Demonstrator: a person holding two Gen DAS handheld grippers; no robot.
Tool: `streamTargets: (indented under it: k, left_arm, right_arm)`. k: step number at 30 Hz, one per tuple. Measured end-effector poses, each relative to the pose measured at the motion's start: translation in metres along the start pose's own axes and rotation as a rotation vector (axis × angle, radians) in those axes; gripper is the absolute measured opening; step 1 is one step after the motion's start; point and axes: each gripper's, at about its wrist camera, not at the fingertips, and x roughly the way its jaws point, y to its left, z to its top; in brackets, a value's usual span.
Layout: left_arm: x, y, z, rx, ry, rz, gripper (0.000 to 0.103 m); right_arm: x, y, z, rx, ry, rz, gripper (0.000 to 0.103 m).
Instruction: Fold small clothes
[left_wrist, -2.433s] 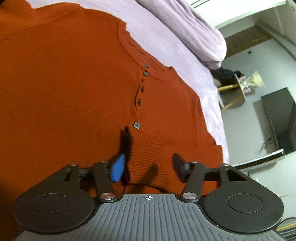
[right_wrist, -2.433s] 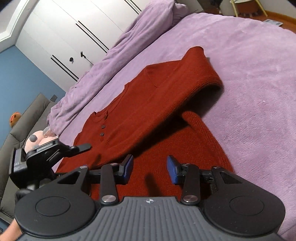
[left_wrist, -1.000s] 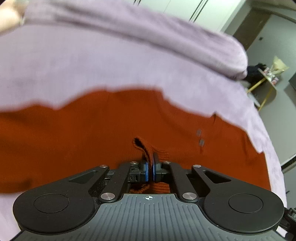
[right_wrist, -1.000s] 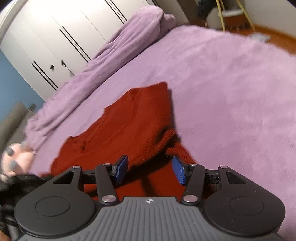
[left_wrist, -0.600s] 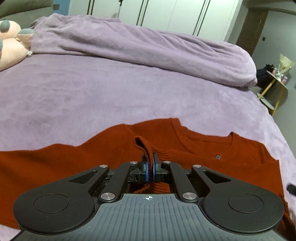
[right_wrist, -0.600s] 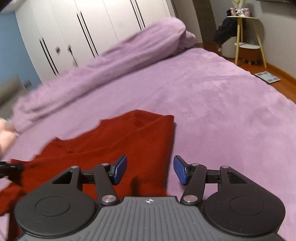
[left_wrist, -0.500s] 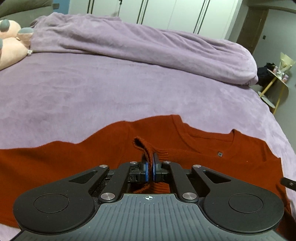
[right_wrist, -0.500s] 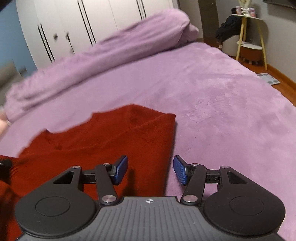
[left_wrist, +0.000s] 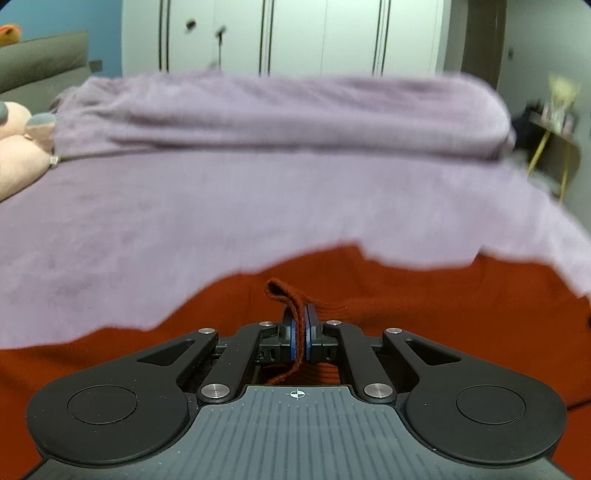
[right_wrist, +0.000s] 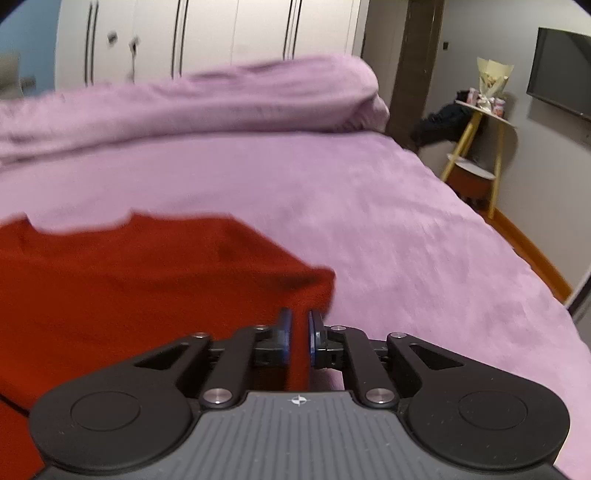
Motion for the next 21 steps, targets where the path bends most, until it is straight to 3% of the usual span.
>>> streamTargets:
  k: [2, 3, 6, 8, 9, 11, 13, 16, 21]
  left_arm:
    - [0.005, 0.003, -0.005, -0.001, 0.057, 0.031, 0.009]
    - [0.001, 0.007, -0.007, -0.012, 0.042, 0.046, 0.015]
    - [-0.020, 0.015, -0.006, -0.061, -0.016, 0.101, 0.019]
    - [-0.035, 0.017, -0.005, -0.118, -0.071, 0.084, 0.025]
    - [-0.040, 0.013, -0.006, -0.126, -0.093, 0.068, 0.034]
    - [-0.042, -0.001, -0.010, -0.086, -0.088, -0.012, 0.044]
    - [-0.030, -0.015, -0.016, -0.020, -0.036, -0.064, 0.044]
    - [-0.002, -0.024, -0.026, 0.006, 0.060, -0.042, 0.044]
    - [0.012, -0.023, -0.027, 0.007, 0.044, 0.006, 0.045]
  right_arm:
    - [-0.009, -0.007, 0.001, 0.026, -0.018, 0.002, 0.014]
    - [-0.017, -0.011, 0.002, 0.049, -0.039, 0.009, 0.017]
    - [-0.044, -0.016, 0.002, 0.110, -0.112, 0.087, 0.018]
    - [-0.056, -0.006, -0.001, 0.115, -0.129, 0.180, 0.020]
    - [-0.058, 0.002, -0.004, 0.108, -0.115, 0.241, 0.021]
    - [-0.057, 0.019, -0.011, 0.079, -0.081, 0.330, 0.021]
    - [-0.051, 0.039, -0.020, 0.005, -0.058, 0.325, 0.021]
    - [-0.036, 0.051, -0.032, -0.088, -0.040, 0.262, 0.020]
    - [-0.028, 0.045, -0.029, -0.139, -0.059, 0.132, 0.020]
